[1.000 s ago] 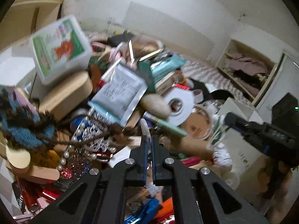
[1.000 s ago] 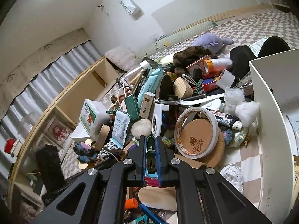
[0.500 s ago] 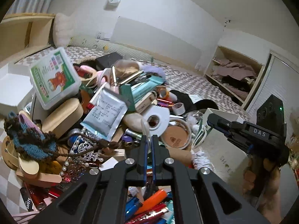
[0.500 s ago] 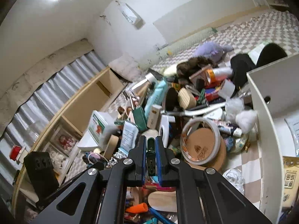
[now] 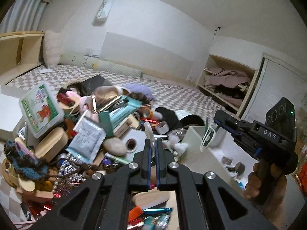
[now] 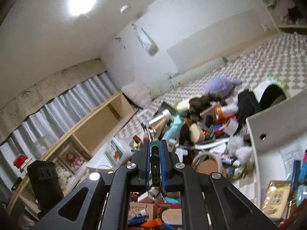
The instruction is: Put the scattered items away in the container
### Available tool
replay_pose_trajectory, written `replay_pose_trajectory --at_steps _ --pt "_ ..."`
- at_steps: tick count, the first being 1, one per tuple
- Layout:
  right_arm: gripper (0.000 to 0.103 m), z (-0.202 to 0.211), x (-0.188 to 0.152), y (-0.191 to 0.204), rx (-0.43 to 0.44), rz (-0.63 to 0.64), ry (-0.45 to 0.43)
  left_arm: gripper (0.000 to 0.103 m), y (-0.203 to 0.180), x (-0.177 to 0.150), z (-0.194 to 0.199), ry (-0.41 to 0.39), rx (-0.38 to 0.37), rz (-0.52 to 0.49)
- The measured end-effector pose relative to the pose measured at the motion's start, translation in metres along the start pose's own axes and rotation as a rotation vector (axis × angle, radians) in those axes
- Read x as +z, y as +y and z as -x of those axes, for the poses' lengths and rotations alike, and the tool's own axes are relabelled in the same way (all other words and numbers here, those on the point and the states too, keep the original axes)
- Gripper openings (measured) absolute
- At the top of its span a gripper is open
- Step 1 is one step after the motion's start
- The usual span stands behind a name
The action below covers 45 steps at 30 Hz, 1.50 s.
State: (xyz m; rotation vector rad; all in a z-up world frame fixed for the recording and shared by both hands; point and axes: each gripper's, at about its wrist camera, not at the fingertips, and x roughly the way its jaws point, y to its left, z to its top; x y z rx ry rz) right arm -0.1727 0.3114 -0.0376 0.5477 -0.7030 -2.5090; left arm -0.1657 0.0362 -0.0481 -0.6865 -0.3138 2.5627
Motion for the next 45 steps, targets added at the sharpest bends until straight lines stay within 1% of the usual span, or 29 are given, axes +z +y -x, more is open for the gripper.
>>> replay_pose_trajectory --at_steps 7,18,29,32,38,43,45 --pt "0.011 0.027 0.015 -0.007 -0.001 0.000 -0.059 0.004 -0.037 0.013 -0.012 -0.004 -0.059 -0.035" --pt "0.010 0.072 0.030 -0.026 -0.046 -0.039 -0.158 0.004 -0.092 0.024 -0.031 0.001 -0.163 -0.081" --pt "0.010 0.127 0.040 -0.051 -0.127 -0.069 -0.304 0.004 -0.146 0.030 -0.052 0.020 -0.265 -0.128" --pt "0.011 0.140 0.041 -0.058 -0.173 -0.081 -0.330 0.004 -0.162 0.031 -0.060 0.032 -0.299 -0.141" --pt "0.010 0.152 0.040 -0.076 -0.270 -0.102 -0.336 0.004 -0.191 0.029 -0.077 0.063 -0.349 -0.171" --pt "0.010 0.152 0.038 -0.090 -0.345 -0.121 -0.296 0.004 -0.212 0.023 -0.093 0.104 -0.371 -0.193" --pt "0.010 0.151 0.037 -0.093 -0.398 -0.112 -0.261 0.004 -0.218 0.020 -0.100 0.126 -0.375 -0.197"
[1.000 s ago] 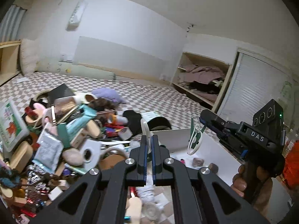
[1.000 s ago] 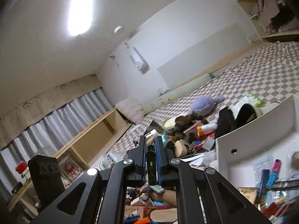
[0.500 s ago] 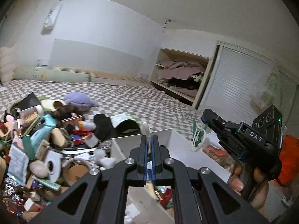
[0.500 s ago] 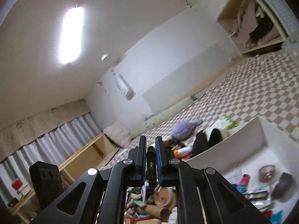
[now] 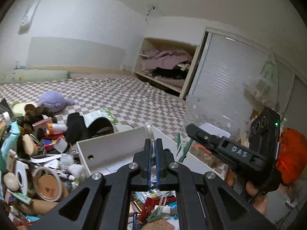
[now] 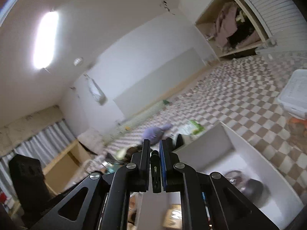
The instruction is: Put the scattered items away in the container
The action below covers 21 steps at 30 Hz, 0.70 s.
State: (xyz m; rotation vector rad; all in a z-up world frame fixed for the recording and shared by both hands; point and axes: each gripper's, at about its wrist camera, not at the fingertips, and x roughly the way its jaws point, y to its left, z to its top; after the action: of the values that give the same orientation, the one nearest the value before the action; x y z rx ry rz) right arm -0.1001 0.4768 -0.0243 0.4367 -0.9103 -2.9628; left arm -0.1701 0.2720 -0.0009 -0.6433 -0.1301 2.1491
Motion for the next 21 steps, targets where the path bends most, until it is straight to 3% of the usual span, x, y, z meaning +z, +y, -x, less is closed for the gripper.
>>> replay_pose_trajectory --at_steps 5,21 --pt "0.010 -0.015 -0.008 -0.002 -0.122 0.091 0.110 0.004 -0.006 -0.008 -0.020 0.058 -0.001 -0.001" --pt "0.010 -0.028 -0.032 0.002 -0.283 0.301 0.342 0.004 -0.015 -0.026 -0.054 0.166 0.014 -0.027"
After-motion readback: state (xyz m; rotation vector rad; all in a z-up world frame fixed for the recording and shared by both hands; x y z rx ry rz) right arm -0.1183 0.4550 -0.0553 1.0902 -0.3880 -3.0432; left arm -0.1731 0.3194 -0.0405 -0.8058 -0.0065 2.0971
